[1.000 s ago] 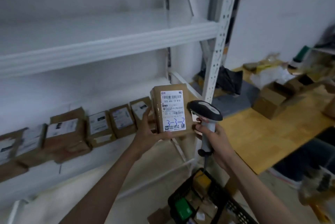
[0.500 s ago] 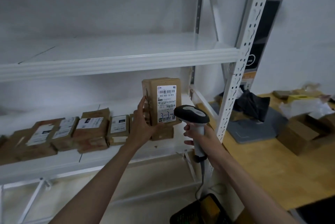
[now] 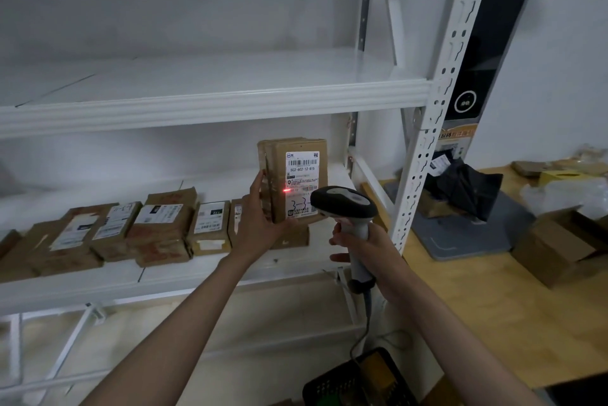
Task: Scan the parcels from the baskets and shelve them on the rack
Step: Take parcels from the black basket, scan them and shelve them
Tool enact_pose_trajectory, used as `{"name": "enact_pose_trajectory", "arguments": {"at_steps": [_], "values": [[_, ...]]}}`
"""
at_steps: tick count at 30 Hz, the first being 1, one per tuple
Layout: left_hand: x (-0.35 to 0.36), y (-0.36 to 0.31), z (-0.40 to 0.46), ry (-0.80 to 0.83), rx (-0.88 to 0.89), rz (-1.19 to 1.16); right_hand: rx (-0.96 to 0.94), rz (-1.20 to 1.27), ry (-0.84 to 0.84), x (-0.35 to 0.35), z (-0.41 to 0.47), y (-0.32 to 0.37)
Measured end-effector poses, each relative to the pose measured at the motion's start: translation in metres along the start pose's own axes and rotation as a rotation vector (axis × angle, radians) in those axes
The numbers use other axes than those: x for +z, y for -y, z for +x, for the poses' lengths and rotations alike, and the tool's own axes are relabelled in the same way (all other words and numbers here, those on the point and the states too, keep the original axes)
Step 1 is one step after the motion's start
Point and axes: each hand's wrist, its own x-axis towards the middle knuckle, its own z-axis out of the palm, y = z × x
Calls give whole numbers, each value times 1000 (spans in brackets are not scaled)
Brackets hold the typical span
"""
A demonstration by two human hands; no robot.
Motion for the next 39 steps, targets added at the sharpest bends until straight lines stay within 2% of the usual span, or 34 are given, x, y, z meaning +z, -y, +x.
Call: {"name": "enact_pose_trajectory", "arguments": {"at_steps": [4,8,13,18,21,26,31,34,37,39], "values": [[13,-6,-5,101,-112,-132,0,87,-60,-16,12,-14],[36,0,-7,230,-305,-247,33,145,-196,-33,31,-32],[79,9,-11,269,-534,-364,94,155,-302,-54,58,-61],[121,21,-2,299,-646,-400,153,142,-381,-63,87,-87],[143,30,9,320,-680,-331,200,136,-415,-67,110,-101],[166,46,32,332,-628,-183,204,46,-451,-66,147,-120],[173,63,49,365,-543,5,324,25,-441,-68,182,-134],[171,71,54,352,-432,210,381,24,-427,-69,196,-140],[165,78,58,267,-263,431,431,71,-428,-69,203,-148],[161,83,64,301,-169,537,435,93,-418,-66,205,-150]]}}
